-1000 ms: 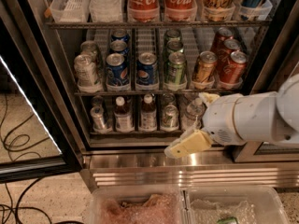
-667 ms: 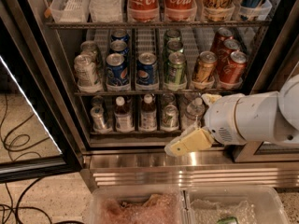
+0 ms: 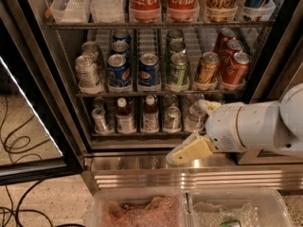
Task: Pick blue plastic bottle from bottom shelf of fridge
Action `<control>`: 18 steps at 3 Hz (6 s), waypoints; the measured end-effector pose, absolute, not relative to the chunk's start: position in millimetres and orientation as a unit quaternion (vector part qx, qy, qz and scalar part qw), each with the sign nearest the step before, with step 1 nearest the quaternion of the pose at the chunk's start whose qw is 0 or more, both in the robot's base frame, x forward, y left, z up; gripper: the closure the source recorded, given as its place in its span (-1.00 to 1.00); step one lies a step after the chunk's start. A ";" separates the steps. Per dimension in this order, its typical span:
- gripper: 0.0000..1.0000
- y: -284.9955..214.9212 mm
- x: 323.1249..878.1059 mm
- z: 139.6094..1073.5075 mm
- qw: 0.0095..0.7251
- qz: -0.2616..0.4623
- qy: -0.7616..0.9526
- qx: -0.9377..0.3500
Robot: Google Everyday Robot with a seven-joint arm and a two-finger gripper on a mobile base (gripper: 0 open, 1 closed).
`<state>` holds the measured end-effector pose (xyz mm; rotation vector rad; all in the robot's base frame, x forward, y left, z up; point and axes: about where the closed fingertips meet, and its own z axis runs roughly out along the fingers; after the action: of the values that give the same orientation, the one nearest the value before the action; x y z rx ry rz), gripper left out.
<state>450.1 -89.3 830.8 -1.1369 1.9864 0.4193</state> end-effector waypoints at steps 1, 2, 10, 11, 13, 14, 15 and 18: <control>-1.00 -73.0 426.3 770.9 0.398 0.268 0.770 -0.421; -1.00 -78.8 426.0 760.0 0.420 0.297 0.760 -0.397; -1.00 -29.9 426.9 675.7 0.520 0.162 0.722 -0.427; -1.00 -29.9 426.9 675.7 0.520 0.162 0.722 -0.427; -1.00 -40.4 332.6 582.3 0.525 0.128 0.699 -0.468; -1.00 -26.3 280.1 547.7 0.532 0.119 0.670 -0.503; -1.00 -25.8 280.3 548.3 0.533 0.119 0.670 -0.503; -1.00 -42.7 353.6 585.4 0.545 0.085 0.690 -0.468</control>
Offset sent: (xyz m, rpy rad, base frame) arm -0.0187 0.0134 -0.0511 0.1438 0.0734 0.0414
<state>353.6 -42.7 585.4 -1.1114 1.6378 0.2014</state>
